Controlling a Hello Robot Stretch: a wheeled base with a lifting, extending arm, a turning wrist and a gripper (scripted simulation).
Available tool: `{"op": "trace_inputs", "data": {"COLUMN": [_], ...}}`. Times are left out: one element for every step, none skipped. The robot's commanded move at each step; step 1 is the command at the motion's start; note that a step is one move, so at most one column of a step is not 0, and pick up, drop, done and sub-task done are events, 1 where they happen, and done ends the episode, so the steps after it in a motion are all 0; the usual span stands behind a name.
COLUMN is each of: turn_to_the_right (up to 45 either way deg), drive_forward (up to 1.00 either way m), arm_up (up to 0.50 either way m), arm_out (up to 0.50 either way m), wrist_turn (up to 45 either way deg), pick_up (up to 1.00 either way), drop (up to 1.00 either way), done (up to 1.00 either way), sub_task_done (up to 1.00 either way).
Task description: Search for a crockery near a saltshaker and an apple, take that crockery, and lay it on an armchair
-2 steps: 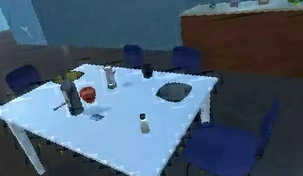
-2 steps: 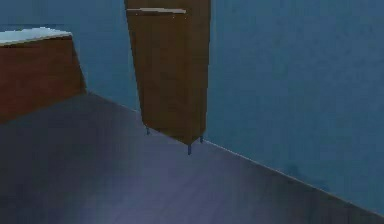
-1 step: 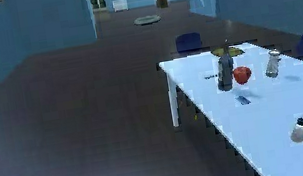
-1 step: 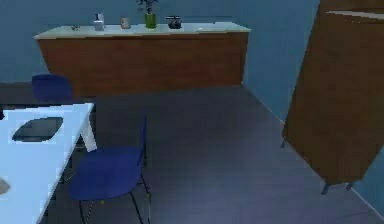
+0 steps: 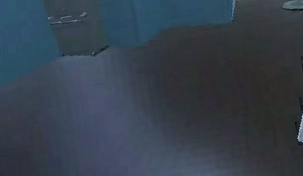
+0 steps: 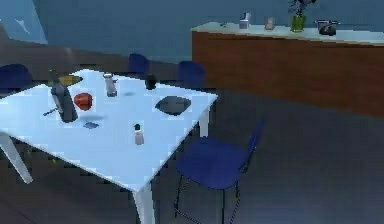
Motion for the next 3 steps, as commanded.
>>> {"op": "trace_inputs", "data": {"turn_to_the_right": [45.0,45.0,42.0], "drive_forward": [0.00,0.00,0.00], "arm_up": [0.00,0.00,0.00], "arm_out": [0.00,0.00,0.00], "wrist_turn": [0.0,0.0,0.0], "pick_up": [0.00,0.00,0.00], "drop": [0.00,0.00,0.00], "done": [0.00,0.00,0.00], "sub_task_done": [0.00,0.00,0.00]}}
